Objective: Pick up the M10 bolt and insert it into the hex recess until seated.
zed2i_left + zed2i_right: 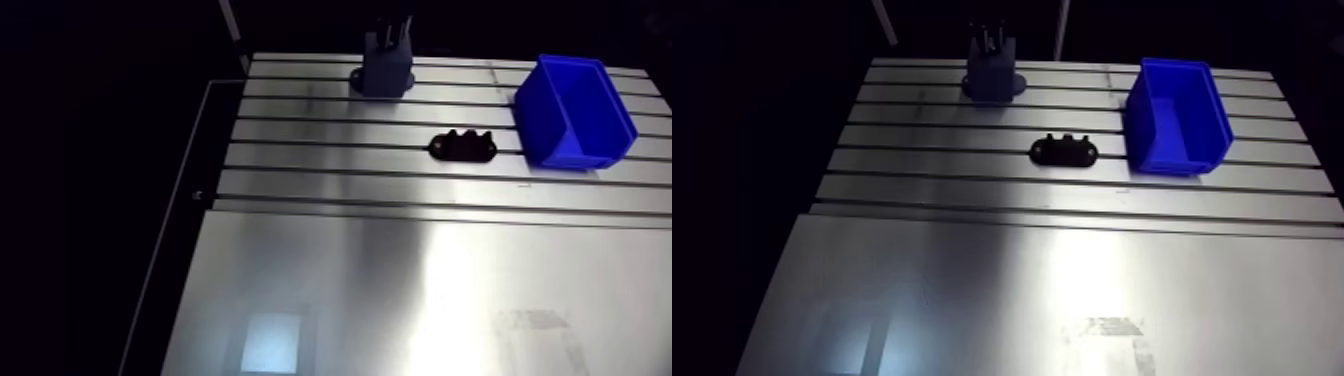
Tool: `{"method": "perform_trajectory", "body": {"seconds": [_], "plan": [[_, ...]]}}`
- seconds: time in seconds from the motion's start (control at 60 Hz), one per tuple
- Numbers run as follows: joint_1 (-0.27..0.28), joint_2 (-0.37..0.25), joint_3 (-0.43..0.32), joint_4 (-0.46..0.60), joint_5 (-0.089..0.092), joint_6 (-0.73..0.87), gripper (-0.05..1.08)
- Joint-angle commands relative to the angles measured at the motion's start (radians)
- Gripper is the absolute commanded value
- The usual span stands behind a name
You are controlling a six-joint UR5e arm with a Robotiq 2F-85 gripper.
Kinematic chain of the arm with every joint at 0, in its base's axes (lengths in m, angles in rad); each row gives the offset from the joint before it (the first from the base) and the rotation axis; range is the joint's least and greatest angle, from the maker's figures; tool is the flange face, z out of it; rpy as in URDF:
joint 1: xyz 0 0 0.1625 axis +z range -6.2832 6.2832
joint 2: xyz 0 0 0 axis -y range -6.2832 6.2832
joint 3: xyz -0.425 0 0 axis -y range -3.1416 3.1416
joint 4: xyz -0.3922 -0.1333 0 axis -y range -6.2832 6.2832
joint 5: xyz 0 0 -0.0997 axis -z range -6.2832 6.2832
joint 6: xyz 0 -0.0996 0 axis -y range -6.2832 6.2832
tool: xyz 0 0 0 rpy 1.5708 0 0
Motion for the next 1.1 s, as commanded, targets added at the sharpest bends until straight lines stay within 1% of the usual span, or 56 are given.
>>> {"method": "perform_trajectory", "body": {"seconds": [0.017, 0.333, 0.35, 0.367, 0.383, 0.4, 0.417, 0.433, 0.45, 0.467, 0.517, 0.617, 0.633, 0.65, 0.667, 0.7, 0.783, 0.817, 0.933, 1.033, 1.067, 1.083, 1.1], "plan": [[0.001, 0.0, 0.0, 0.0, -0.002, -0.027, 0.7], [0.002, 0.0, 0.0, -0.001, -0.002, -0.031, 0.7], [0.003, -0.001, 0.001, -0.002, -0.002, -0.031, 0.66], [0.003, -0.001, 0.001, -0.002, -0.002, -0.031, 0.66], [0.003, -0.002, 0.0, -0.002, -0.002, -0.031, 0.55], [0.003, -0.002, 0.0, -0.002, -0.002, -0.031, 0.55], [0.003, -0.002, 0.002, -0.002, -0.003, -0.03, 0.43], [0.003, -0.002, 0.002, -0.002, -0.003, -0.03, 0.43], [0.003, -0.003, 0.0, -0.002, -0.003, -0.029, 0.35], [0.003, -0.003, 0.0, -0.002, -0.003, -0.029, 0.35], [0.003, -0.007, 0.0, -0.002, -0.003, -0.028, 0.29], [0.003, -0.013, -0.003, -0.002, -0.003, -0.024, 0.26], [0.003, -0.018, -0.007, -0.002, -0.003, -0.019, 0.22], [0.003, -0.018, -0.007, -0.002, -0.003, -0.019, 0.22], [0.003, -0.022, -0.011, -0.002, 0.001, -0.014, 0.19], [0.003, -0.029, -0.015, -0.003, 0.004, -0.009, 0.18], [0.005, -0.043, -0.018, -0.006, 0.006, 0.009, 0.17], [0.006, -0.05, -0.02, -0.005, 0.005, 0.056, 0.17], [0.006, -0.054, -0.017, -0.005, 0.005, 0.12, 0.17], [0.006, -0.054, -0.014, 0.002, -0.003, 0.214, 0.18], [0.003, -0.054, -0.012, 0.009, -0.003, 0.279, 0.21], [0.003, -0.054, -0.012, 0.009, -0.003, 0.279, 0.21], [0.004, -0.054, -0.011, 0.012, -0.003, 0.302, 0.25]]}}
